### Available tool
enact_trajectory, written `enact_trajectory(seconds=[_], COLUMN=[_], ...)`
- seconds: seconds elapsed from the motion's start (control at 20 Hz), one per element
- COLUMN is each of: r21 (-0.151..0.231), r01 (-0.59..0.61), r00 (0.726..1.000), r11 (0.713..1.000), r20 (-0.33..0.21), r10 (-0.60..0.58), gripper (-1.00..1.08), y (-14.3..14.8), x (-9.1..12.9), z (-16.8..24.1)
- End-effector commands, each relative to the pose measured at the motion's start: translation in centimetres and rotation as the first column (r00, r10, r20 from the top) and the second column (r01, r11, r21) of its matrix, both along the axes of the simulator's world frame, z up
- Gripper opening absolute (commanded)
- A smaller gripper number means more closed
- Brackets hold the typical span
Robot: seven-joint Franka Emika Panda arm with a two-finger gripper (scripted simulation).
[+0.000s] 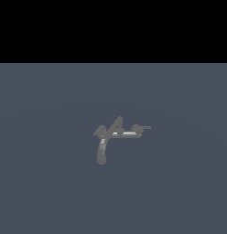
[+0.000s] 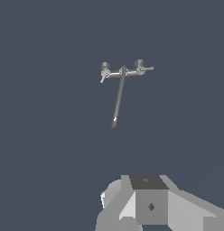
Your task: Turn on the faucet by rotating a designated handle.
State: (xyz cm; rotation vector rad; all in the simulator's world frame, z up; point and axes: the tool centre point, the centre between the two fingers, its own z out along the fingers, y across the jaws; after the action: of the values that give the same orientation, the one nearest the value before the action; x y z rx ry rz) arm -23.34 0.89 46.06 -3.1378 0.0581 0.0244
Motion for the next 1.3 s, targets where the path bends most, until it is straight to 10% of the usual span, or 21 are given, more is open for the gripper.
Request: enact_trajectory(seconds=[0.0, 0.6, 1.25], r21=[0.000, -0.001, -0.001], r01=[0.041, 0.335, 0.642], r00=[0.999, 0.942, 0.767], r11=[0.999, 0.942, 0.767], r20=[0.000, 0.001, 0.004], r10=[-0.041, -0.335, -0.642], gripper=[-1.00, -1.00, -1.00], y=[0.3, 1.2, -0.1], x=[0.8, 6.7, 14.0], z=[-1.1, -9.1, -18.5])
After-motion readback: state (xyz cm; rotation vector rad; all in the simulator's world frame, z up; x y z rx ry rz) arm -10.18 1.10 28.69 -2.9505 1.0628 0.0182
